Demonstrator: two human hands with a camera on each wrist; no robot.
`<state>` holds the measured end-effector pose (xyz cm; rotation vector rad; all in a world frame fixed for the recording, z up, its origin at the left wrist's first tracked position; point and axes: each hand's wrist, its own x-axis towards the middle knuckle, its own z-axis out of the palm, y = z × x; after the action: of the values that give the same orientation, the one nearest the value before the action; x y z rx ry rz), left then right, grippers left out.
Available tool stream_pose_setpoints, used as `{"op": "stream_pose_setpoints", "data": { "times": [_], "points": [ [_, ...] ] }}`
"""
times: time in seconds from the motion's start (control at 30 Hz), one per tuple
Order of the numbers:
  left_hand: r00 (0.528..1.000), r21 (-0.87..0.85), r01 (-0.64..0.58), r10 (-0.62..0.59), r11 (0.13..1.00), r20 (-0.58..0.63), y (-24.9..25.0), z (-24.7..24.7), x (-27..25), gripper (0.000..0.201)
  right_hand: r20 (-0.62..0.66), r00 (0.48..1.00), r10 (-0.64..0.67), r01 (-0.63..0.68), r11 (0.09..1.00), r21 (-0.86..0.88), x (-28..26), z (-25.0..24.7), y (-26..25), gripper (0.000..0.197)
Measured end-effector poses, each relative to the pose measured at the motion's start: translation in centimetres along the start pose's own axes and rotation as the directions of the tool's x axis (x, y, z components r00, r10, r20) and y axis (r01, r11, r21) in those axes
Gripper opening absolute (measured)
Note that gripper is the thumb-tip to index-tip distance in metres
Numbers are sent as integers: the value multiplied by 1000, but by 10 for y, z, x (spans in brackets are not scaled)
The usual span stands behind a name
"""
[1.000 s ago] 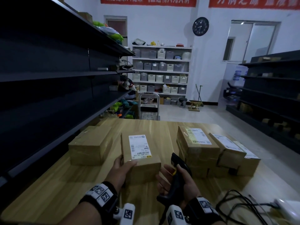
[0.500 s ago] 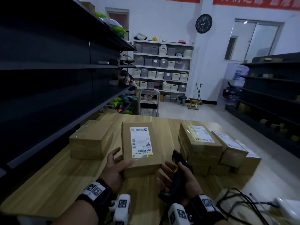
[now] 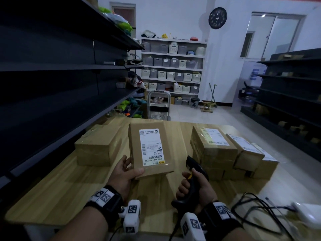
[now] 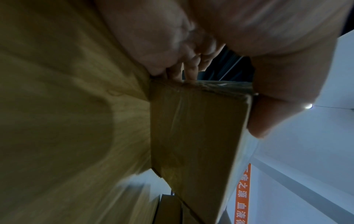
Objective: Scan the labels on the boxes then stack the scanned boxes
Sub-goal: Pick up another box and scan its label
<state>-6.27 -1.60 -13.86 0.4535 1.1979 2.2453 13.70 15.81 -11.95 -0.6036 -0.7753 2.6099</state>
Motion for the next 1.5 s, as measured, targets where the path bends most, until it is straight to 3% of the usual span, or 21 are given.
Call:
{"op": "stream_pose_setpoints", "data": {
  "times": [0.2,0.43,0.6,0.77,0.97,1.03,1.13,1.5],
  "points": [
    [998,-40,59,-60,997,-14,-13,-19,15,144,24,999,-27,27,1000,10,1,-4,2,32],
    [999,69,39,-39,997,-3,-11,-15,13,129,2,1000,-31,31,999,-41,-5,-3,7,32],
    [999,82,35,-33,996,-20,-9,-12,12,137,-68,998,13,-33,953,-301,-21,19,-6,31],
    [999,122,13,-8,992,-45,-10,-13,12,122,-28,998,-64,38,829,-558,-48,56,-27,22],
    [997,145,-11,23,989,-80,-7,-6,7,135,-33,999,24,-41,639,-768,-79,74,-48,18],
    [993,143,-22,38,989,-111,-5,-4,4,149,-59,998,27,-63,595,-801,-86,79,-53,20],
    [989,142,-32,52,989,-141,-2,-3,1,162,-90,996,27,-89,591,-802,-93,83,-56,23],
    [989,194,14,15,981,-148,0,-1,-1,150,-143,990,12,-124,581,-804,-106,85,-57,28]
  ]
}}
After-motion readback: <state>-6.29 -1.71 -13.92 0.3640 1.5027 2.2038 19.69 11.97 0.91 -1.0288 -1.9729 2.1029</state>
